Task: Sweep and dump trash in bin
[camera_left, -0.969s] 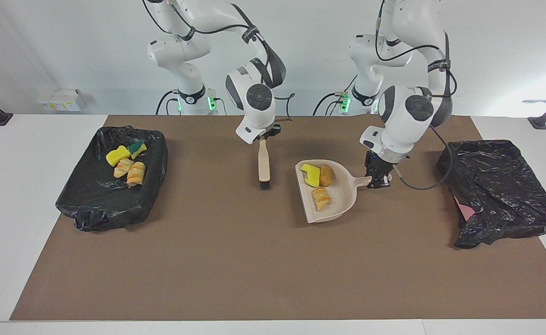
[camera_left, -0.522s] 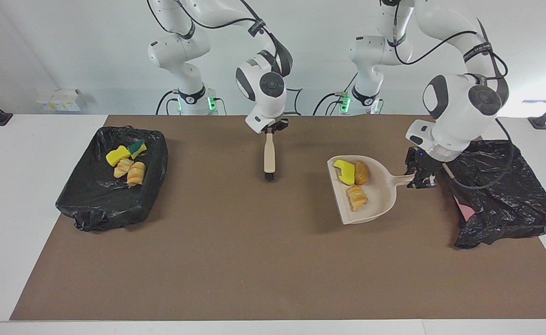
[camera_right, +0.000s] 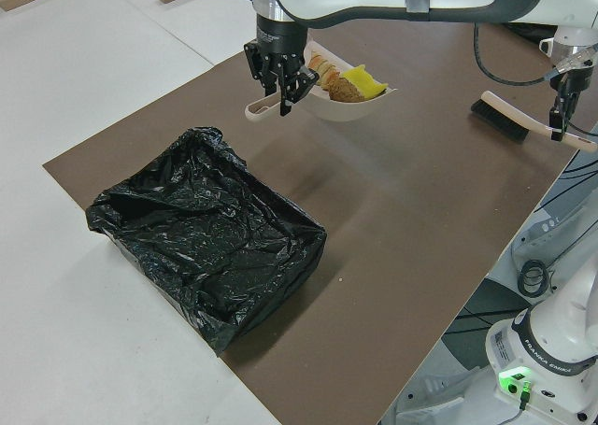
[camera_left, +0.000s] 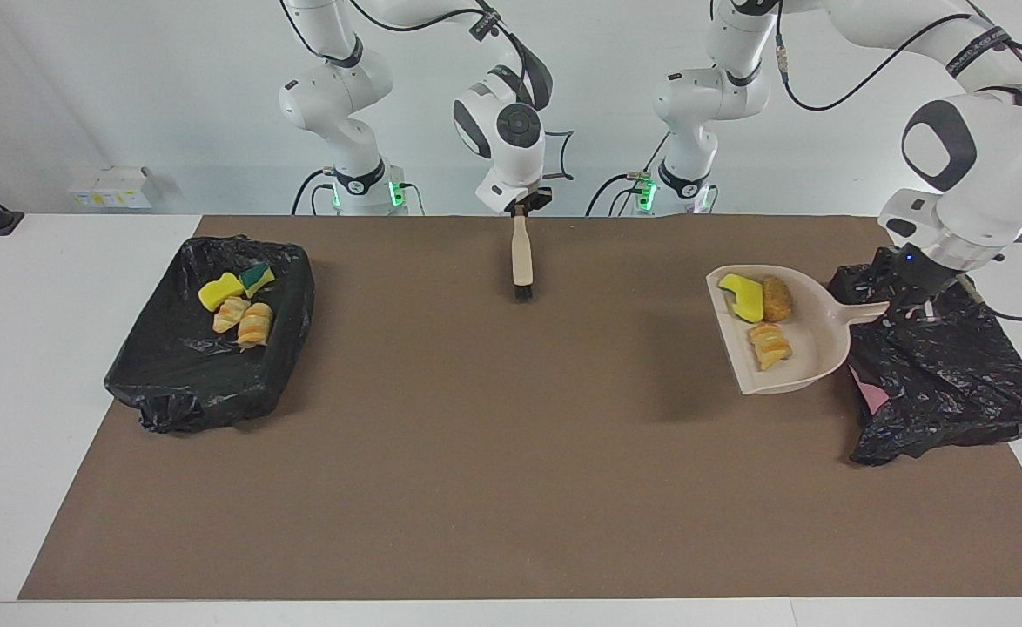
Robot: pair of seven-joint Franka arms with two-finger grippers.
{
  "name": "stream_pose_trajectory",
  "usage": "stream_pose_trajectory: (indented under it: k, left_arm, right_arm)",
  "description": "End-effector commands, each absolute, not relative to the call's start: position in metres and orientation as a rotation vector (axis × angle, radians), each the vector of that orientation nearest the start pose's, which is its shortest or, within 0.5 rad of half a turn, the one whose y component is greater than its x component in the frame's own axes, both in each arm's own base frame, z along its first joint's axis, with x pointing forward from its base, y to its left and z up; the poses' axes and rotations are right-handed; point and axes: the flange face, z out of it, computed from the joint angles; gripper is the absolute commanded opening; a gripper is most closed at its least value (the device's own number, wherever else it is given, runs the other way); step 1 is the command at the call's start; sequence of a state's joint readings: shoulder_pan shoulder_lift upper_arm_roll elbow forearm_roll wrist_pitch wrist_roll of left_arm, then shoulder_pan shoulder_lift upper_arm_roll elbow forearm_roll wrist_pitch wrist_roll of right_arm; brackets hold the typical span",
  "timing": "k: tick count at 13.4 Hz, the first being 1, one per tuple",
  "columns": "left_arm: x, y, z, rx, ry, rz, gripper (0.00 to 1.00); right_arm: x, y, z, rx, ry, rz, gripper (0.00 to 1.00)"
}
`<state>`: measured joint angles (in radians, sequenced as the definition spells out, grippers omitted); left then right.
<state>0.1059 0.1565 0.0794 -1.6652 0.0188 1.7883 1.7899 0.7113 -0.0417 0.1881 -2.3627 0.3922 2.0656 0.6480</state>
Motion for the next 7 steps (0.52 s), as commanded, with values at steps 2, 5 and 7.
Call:
stream_pose_trajectory:
  k: [2,5,7]
  left_arm:
    - [0.585,0.175,0.514,-2.168,2.275,0.093,0.00]
    - [0.568,0.231,0.517,-2.177,2.224,0.117,0.00]
    - [0.561,0.262,0.523,-2.150,2.144,0.171,0.00]
  right_arm:
    - [0.271,0.369,0.320,-3.016,0.017,0.609,0.00]
    - [0.278,0.373,0.322,-3.014,0.023,0.634,0.24]
    - [0.282,0.376,0.323,-3.008,0.021,0.629,0.88]
